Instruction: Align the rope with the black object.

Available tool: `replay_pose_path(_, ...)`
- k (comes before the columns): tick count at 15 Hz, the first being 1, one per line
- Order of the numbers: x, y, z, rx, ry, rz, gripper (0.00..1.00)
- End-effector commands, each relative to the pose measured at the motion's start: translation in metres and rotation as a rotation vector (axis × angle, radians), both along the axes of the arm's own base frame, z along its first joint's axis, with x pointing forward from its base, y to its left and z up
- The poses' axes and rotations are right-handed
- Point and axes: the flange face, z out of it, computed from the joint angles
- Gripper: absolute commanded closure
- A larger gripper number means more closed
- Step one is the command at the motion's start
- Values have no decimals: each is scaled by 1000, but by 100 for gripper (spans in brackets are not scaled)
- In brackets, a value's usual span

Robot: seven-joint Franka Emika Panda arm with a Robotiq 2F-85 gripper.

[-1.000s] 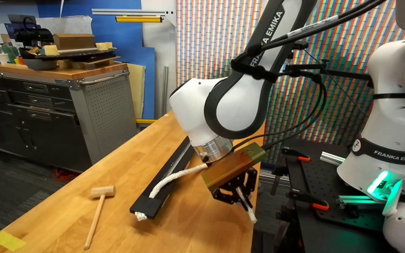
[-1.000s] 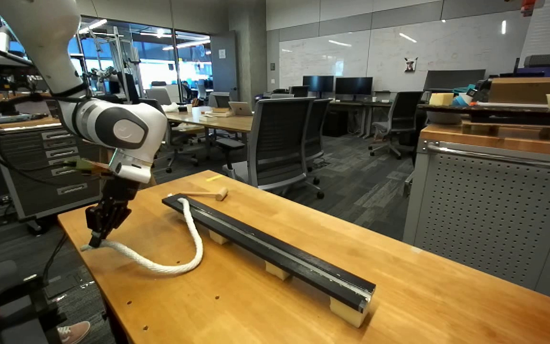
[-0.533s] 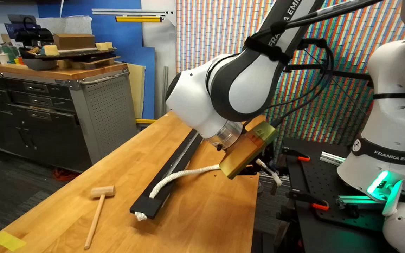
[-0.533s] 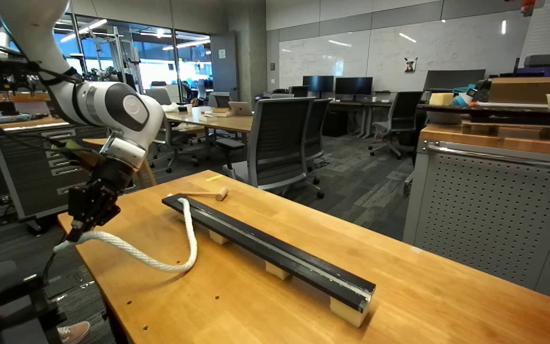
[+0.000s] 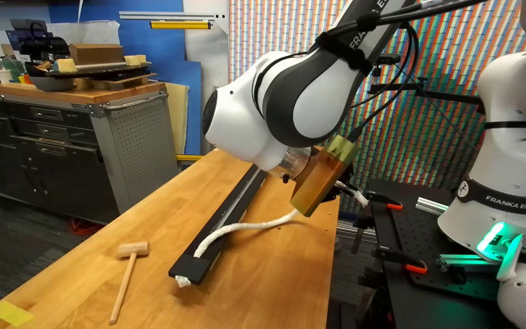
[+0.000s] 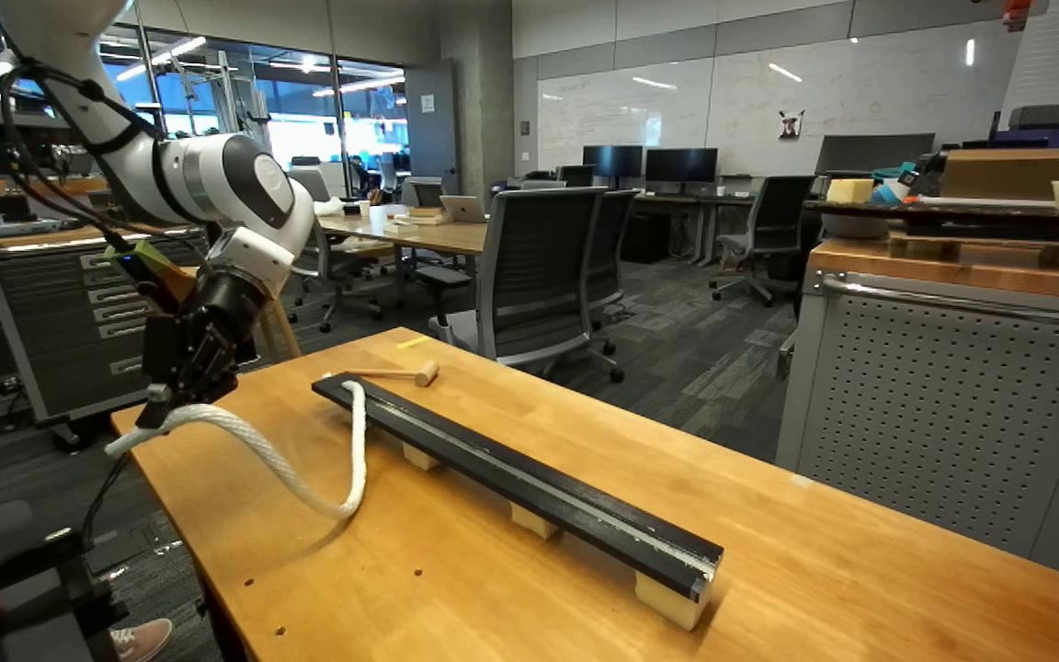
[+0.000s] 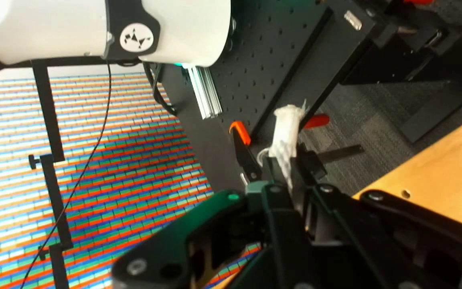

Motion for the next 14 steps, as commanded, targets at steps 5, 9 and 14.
replay_pose_path(5,19,-20,0,-167,-57,45,97)
replay_pose_path(9,19,-26,-8,-172,-50,19,97)
replay_pose_path(14,13,-36,6,-138,-90,12,97)
